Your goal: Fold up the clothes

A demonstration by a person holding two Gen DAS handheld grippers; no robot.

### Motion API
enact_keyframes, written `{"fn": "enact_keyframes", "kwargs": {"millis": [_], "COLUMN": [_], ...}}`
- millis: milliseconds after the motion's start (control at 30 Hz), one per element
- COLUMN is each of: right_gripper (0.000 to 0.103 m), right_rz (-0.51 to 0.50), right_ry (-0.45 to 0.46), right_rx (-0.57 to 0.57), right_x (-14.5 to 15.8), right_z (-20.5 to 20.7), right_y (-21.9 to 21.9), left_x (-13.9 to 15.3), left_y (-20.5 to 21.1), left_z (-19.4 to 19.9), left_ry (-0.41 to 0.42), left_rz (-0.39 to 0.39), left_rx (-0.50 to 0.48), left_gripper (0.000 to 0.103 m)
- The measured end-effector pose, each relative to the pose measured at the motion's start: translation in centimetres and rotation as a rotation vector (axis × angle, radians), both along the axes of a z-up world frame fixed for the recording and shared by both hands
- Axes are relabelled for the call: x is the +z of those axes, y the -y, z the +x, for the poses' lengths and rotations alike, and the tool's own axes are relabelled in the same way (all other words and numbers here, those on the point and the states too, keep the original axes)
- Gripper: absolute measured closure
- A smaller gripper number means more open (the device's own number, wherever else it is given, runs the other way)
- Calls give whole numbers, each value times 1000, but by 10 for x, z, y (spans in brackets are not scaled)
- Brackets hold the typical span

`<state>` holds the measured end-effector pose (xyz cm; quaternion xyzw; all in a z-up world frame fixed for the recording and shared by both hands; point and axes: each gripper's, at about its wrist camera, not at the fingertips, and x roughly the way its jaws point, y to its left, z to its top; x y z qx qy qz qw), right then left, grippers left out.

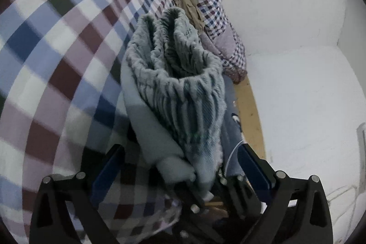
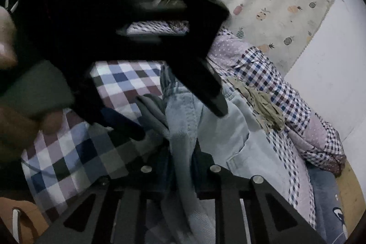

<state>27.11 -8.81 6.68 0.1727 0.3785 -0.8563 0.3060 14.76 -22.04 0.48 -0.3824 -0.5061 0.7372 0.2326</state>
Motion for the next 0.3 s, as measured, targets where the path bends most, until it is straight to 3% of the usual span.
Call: {"fn": "enact_keyframes", "kwargs": {"millis": [300], "right_gripper": [89], "right_rz": [-55], "right_ry": [52], "right_rx": [6], "right_x": [18], "right_z": [10], "right_y": [-15], "left_x": [4], "left_y": [-6], "left_z": [-49], "left_ry": [-13], "left_rz": [-45], "left_rx": [-20], "left_gripper": [6]}}
